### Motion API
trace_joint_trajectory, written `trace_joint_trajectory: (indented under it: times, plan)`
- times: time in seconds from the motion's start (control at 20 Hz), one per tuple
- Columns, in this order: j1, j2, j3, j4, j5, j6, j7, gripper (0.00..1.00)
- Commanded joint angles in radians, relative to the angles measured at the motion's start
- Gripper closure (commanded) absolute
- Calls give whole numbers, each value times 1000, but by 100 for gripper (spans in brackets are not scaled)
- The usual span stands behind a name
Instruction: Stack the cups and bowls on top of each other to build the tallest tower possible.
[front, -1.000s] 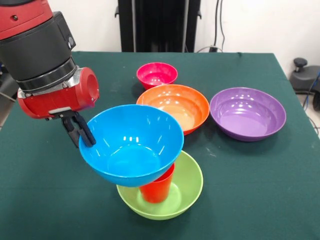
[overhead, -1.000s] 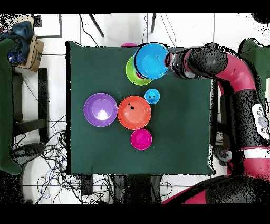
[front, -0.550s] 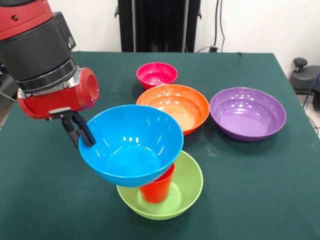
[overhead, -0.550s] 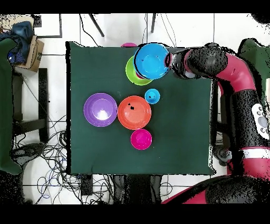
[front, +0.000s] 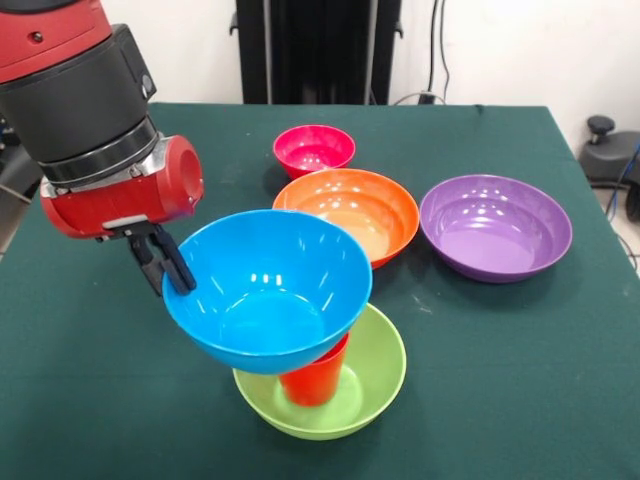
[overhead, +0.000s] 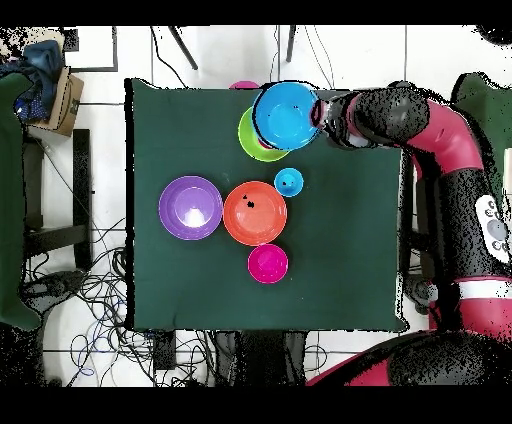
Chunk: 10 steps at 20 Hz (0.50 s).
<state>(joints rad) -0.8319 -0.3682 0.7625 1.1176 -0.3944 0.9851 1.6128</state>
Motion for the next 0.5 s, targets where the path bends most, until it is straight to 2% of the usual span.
trace_joint_trajectory:
  times: [0.05,0.5]
  plan:
    - [55,25,7,-20,-37,4,-191,100]
    - [66,31,5,-30,-35,-5,-180,100]
